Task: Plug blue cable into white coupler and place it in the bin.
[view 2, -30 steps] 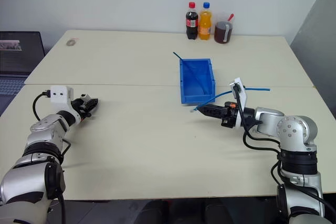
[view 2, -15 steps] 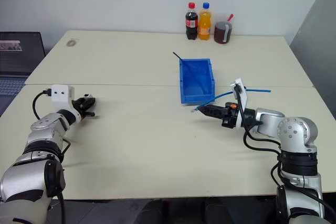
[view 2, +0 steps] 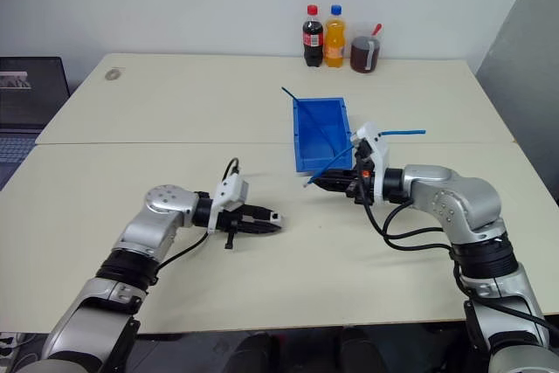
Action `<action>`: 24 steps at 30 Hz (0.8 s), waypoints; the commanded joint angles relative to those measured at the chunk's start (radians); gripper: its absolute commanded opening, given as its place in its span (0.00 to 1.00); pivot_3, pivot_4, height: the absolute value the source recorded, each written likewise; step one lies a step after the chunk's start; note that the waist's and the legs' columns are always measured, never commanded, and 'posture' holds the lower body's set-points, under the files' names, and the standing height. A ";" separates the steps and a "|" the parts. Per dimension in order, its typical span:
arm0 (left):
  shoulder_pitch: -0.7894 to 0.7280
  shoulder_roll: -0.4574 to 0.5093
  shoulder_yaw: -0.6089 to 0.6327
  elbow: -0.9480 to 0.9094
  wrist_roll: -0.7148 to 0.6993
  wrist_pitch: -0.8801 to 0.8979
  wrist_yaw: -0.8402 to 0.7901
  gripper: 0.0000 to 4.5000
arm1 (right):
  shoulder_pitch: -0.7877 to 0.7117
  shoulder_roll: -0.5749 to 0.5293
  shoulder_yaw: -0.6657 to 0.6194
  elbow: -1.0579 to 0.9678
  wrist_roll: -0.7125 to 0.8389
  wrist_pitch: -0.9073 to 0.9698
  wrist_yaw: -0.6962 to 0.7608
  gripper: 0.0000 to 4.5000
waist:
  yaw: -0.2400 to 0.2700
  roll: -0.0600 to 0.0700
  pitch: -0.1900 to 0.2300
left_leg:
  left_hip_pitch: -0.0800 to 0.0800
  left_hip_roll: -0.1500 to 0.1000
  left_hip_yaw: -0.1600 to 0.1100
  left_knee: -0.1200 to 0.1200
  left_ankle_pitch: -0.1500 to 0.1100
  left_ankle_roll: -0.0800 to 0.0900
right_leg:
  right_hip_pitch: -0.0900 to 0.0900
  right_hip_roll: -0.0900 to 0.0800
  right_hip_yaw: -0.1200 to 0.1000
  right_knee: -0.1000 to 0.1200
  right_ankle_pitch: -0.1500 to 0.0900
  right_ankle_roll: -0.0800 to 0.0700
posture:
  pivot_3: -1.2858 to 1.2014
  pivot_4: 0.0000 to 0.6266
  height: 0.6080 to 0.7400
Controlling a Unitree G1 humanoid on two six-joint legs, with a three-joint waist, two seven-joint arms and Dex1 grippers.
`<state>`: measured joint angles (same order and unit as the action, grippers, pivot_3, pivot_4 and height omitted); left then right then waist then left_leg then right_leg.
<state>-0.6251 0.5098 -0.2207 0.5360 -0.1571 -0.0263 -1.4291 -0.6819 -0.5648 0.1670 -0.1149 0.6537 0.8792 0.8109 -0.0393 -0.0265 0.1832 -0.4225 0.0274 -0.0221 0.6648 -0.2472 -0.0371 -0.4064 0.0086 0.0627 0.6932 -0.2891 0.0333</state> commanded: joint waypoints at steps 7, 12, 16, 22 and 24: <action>-0.118 -0.092 -0.029 0.302 0.085 -0.242 0.018 0.17 | 0.061 0.023 0.177 -0.074 -0.229 -0.244 0.075 0.03 | 0.014 0.000 -0.001 | 0.002 -0.001 0.000 0.004 0.000 0.000 | 0.003 0.000 0.000 0.003 0.000 0.000 | 0.52 0.24 1.00; -0.144 -0.108 -0.024 0.348 0.091 -0.274 0.011 0.17 | 0.046 0.044 0.230 -0.025 -0.311 -0.306 0.095 0.03 | 0.013 0.000 -0.001 | 0.002 0.000 0.000 0.010 0.000 0.000 | 0.004 0.000 0.001 0.004 0.000 0.001 | 0.52 0.24 1.00; -0.143 -0.119 -0.024 0.355 0.092 -0.284 0.010 0.17 | 0.027 0.062 0.241 0.042 -0.366 -0.346 0.113 0.03 | 0.013 0.000 -0.001 | 0.002 0.000 0.000 0.011 0.000 0.000 | 0.005 0.000 0.000 0.004 0.000 0.001 | 0.52 0.24 1.00; -0.126 -0.120 -0.024 0.335 0.089 -0.281 0.005 0.17 | 0.011 0.068 0.248 0.085 -0.412 -0.365 0.148 0.03 | 0.014 0.000 -0.001 | 0.002 -0.001 -0.001 0.012 0.000 0.000 | 0.006 -0.001 0.000 0.004 0.000 0.001 | 0.52 0.24 1.00; -0.122 -0.119 -0.024 0.328 0.088 -0.278 0.004 0.17 | 0.006 0.070 0.248 0.097 -0.422 -0.370 0.161 0.03 | 0.014 0.000 -0.001 | 0.003 -0.001 -0.001 0.012 0.000 0.000 | 0.006 -0.001 0.001 0.004 0.000 0.001 | 0.52 0.24 1.00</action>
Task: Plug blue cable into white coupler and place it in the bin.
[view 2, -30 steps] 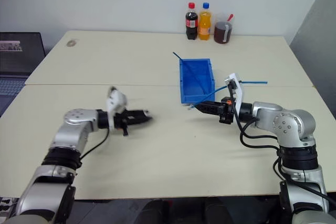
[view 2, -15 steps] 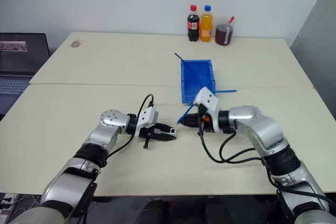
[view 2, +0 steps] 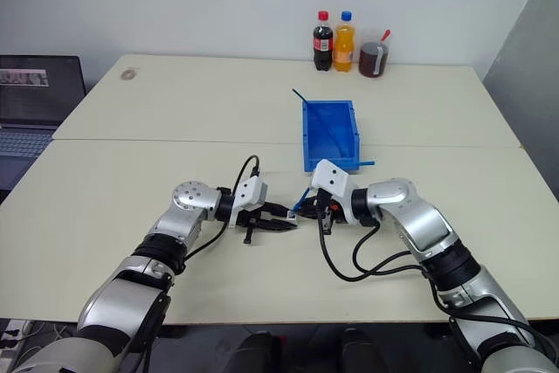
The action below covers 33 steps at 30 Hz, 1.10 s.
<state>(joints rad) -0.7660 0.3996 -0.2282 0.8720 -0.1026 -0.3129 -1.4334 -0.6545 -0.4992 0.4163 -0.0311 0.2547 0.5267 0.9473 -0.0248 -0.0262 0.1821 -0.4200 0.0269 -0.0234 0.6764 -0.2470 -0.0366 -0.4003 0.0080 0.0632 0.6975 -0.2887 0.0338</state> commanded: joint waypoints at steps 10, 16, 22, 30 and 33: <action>0.021 0.001 -0.014 -0.019 0.036 0.012 0.013 0.17 | -0.084 0.002 0.034 0.087 -0.088 -0.063 0.127 0.03 | -0.001 0.000 0.000 | 0.002 0.000 0.000 0.000 0.000 0.000 | 0.002 0.000 0.000 0.000 0.000 0.000 | 0.52 0.24 1.00; 0.016 -0.001 -0.016 -0.024 0.041 0.013 0.020 0.17 | -0.145 0.021 0.092 0.171 -0.156 -0.138 0.200 0.03 | -0.003 0.000 0.000 | 0.004 0.000 0.000 0.000 0.000 0.000 | 0.004 0.000 -0.001 0.000 0.000 0.000 | 0.52 0.24 1.00; 0.026 -0.004 -0.016 -0.047 0.045 0.016 0.028 0.17 | -0.211 0.031 0.143 0.264 -0.230 -0.188 0.275 0.03 | -0.004 0.001 -0.001 | 0.006 0.001 0.000 0.000 0.000 0.000 | 0.006 0.001 -0.002 0.000 0.000 0.000 | 0.52 0.24 1.00; 0.039 -0.013 -0.012 -0.071 0.049 0.025 0.053 0.17 | -0.263 0.077 0.167 0.342 -0.288 -0.143 0.301 0.03 | -0.004 0.002 -0.001 | 0.012 0.001 0.000 -0.001 0.000 0.000 | 0.012 0.001 -0.001 -0.001 -0.001 -0.001 | 0.52 0.24 1.00; 0.044 -0.014 -0.012 -0.078 0.050 0.024 0.062 0.17 | -0.246 0.077 0.174 0.354 -0.309 -0.133 0.299 0.03 | -0.004 0.003 -0.002 | 0.014 0.001 0.000 -0.001 0.000 0.000 | 0.013 0.001 -0.002 0.000 -0.001 -0.001 | 0.52 0.24 1.00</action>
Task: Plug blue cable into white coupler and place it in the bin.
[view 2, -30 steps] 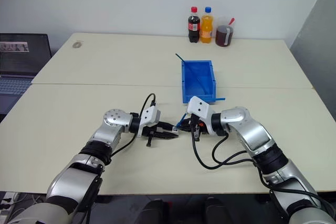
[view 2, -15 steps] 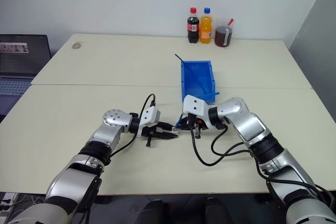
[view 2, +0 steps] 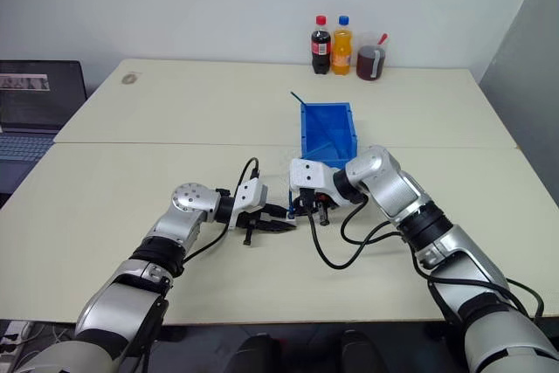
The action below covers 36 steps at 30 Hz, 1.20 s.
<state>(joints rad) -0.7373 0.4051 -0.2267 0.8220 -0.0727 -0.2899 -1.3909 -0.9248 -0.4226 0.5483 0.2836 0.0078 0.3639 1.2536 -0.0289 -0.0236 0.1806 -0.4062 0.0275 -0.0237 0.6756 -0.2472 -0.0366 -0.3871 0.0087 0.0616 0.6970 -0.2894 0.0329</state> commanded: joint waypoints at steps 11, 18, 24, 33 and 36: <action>0.112 0.025 0.109 -0.297 -0.118 0.232 0.101 0.56 | 0.071 0.018 -0.237 -0.093 0.109 0.364 -0.143 0.03 | -0.005 0.001 0.000 | 0.003 0.001 0.001 -0.003 0.000 0.000 | 0.001 0.000 0.003 0.000 0.000 0.000 | 0.52 0.24 1.00; 0.368 0.080 0.270 -0.873 -0.275 0.595 0.361 0.90 | -0.151 0.020 -0.486 0.055 0.254 0.700 -0.266 0.03 | -0.025 0.002 0.002 | -0.002 0.004 0.001 -0.013 0.000 0.000 | -0.009 -0.008 0.004 0.000 -0.001 -0.002 | 0.52 0.24 1.00; 0.442 0.012 0.340 -1.151 -0.359 0.793 0.617 1.00 | -0.433 0.048 -0.509 0.653 0.172 0.443 -0.343 0.11 | -0.026 0.002 0.002 | -0.003 0.002 0.001 -0.014 0.000 0.000 | -0.008 -0.009 0.003 -0.005 -0.001 -0.002 | 0.52 0.24 1.00; 0.571 -0.006 0.373 -1.306 -0.405 0.858 0.770 1.00 | -0.562 0.093 -0.542 1.005 0.079 0.152 -0.511 0.64 | -0.027 0.002 0.002 | -0.011 0.002 0.003 -0.015 0.000 0.000 | -0.012 -0.008 0.004 -0.012 0.000 -0.001 | 0.52 0.24 1.00; 0.587 -0.009 0.383 -1.322 -0.414 0.860 0.811 1.00 | -0.579 0.093 -0.561 1.017 0.073 0.131 -0.526 0.84 | -0.026 0.002 0.002 | -0.013 0.002 0.003 -0.015 0.000 -0.001 | -0.015 -0.009 0.004 -0.011 0.000 -0.001 | 0.52 0.24 1.00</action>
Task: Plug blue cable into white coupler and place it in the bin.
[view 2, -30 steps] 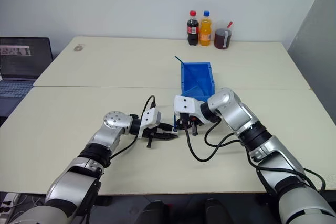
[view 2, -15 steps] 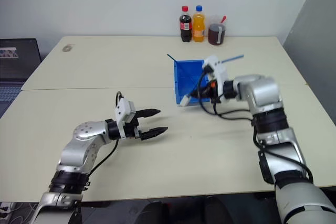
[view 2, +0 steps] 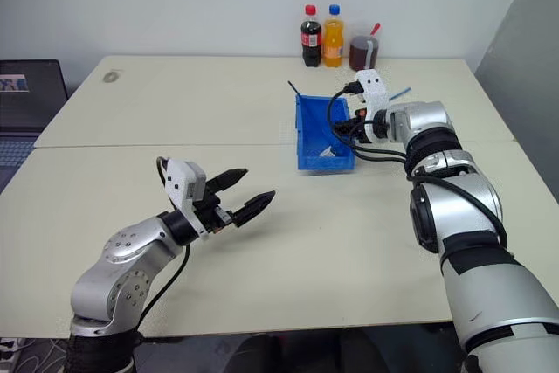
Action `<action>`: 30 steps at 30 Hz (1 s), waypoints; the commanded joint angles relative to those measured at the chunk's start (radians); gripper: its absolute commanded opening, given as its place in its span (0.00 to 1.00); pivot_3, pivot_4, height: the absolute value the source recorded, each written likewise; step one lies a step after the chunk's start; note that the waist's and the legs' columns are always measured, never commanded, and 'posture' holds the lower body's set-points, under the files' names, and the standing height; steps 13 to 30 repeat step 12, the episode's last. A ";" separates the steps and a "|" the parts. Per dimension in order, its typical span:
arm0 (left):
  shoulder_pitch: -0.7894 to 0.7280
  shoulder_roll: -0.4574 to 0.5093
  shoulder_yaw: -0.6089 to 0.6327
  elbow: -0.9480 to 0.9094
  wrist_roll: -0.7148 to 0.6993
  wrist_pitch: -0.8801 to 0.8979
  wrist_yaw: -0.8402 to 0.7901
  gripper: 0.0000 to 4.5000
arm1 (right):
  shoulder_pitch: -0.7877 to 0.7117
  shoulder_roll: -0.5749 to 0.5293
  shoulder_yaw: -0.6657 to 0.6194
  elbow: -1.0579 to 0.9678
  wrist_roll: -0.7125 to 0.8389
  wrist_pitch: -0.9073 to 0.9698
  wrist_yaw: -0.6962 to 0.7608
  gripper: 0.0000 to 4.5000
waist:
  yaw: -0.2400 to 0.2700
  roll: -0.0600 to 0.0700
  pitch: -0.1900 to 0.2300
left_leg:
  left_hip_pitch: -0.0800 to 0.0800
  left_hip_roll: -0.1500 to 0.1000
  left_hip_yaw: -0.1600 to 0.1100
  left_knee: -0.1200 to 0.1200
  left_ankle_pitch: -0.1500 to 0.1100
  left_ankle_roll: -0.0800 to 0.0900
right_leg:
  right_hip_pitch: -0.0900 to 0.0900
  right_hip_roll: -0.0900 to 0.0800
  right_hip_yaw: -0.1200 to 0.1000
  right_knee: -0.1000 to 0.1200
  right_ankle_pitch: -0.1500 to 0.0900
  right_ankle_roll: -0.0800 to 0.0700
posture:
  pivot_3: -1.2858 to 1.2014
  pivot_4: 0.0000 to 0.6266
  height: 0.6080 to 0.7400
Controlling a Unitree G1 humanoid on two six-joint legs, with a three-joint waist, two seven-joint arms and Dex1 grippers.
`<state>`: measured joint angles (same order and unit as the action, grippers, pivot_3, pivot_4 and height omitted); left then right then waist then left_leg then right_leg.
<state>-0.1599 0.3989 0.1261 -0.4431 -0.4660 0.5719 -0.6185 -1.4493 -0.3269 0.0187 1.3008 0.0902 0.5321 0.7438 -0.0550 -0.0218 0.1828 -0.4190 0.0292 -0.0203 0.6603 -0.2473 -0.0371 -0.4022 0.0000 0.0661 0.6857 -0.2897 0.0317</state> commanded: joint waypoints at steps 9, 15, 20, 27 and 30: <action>0.059 -0.008 0.084 -0.050 -0.016 0.017 0.159 1.00 | -0.011 -0.102 -0.029 -0.158 -0.011 0.032 0.093 0.99 | 0.002 0.000 0.000 | -0.001 -0.001 0.001 0.000 0.000 0.000 | -0.002 0.000 0.000 0.003 0.000 0.000 | 0.52 0.24 1.00; 0.101 0.003 0.093 -0.050 -0.002 0.032 0.184 1.00 | 0.165 -0.149 -0.070 -0.470 0.046 0.227 0.076 0.99 | 0.004 0.000 0.000 | -0.001 0.000 0.001 0.000 0.000 0.000 | -0.002 0.000 0.000 0.002 0.000 0.000 | 0.52 0.24 1.00; 0.101 0.003 0.093 -0.050 -0.002 0.032 0.184 1.00 | 0.165 -0.149 -0.070 -0.470 0.046 0.227 0.076 0.99 | 0.004 0.000 0.000 | -0.001 0.000 0.001 0.000 0.000 0.000 | -0.002 0.000 0.000 0.002 0.000 0.000 | 0.52 0.24 1.00; 0.101 0.003 0.093 -0.050 -0.002 0.032 0.184 1.00 | 0.165 -0.149 -0.070 -0.470 0.046 0.227 0.076 0.99 | 0.004 0.000 0.000 | -0.001 0.000 0.001 0.000 0.000 0.000 | -0.002 0.000 0.000 0.002 0.000 0.000 | 0.52 0.24 1.00; 0.101 0.003 0.093 -0.050 -0.002 0.032 0.184 1.00 | 0.165 -0.149 -0.070 -0.470 0.046 0.227 0.076 0.99 | 0.004 0.000 0.000 | -0.001 0.000 0.001 0.000 0.000 0.000 | -0.002 0.000 0.000 0.002 0.000 0.000 | 0.52 0.24 1.00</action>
